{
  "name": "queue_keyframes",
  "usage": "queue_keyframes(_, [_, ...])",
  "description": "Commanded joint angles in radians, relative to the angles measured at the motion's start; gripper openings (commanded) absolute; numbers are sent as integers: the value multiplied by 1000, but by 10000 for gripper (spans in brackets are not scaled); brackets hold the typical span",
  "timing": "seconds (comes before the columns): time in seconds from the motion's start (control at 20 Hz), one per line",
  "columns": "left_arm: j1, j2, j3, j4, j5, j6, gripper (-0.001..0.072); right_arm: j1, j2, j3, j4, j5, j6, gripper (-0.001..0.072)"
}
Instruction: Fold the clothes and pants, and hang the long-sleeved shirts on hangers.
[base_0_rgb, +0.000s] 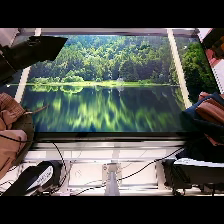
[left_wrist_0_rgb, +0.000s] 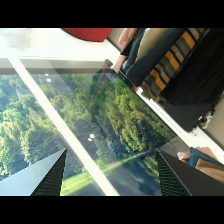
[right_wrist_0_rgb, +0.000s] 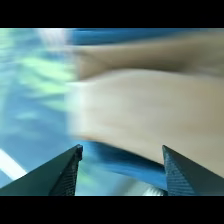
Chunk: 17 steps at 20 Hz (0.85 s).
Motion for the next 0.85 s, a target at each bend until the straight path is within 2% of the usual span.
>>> queue_keyframes(0.0, [1, 0, 0, 0, 0, 0, 641, 63, 0, 1, 426, -63, -60, 401])
queue_keyframes(0.05, [1, 0, 0, 0, 0, 0, 641, 110, 0, 1, 513, -60, -64, 314])
queue_keyframes(0.1, [1, 0, 0, 0, 0, 0, 641, 169, 3, 1, 579, -58, -66, 276])
queue_keyframes(0.15, [1, 0, 0, 0, 0, 0, 641, 236, 11, 1, 608, -61, -79, 180])
queue_keyframes(0.2, [1, 0, 0, 0, 0, 0, 641, 305, 19, 2, 607, -60, -87, 160])
queue_keyframes(0.25, [1, 0, 0, 0, 0, 0, 641, 377, 29, 2, 591, -57, -92, 68])
queue_keyframes(0.3, [1, 0, 0, 0, 0, 0, 641, 457, 42, 2, 556, -48, -98, 14])
queue_keyframes(0.6, [1, 0, 0, 0, 0, 0, 641, 896, 93, 2, 17, -18, -97, 13])
queue_keyframes(0.8, [1, 0, 0, 0, 0, 0, 641, 1046, 94, 2, -35, -8, -97, 14])
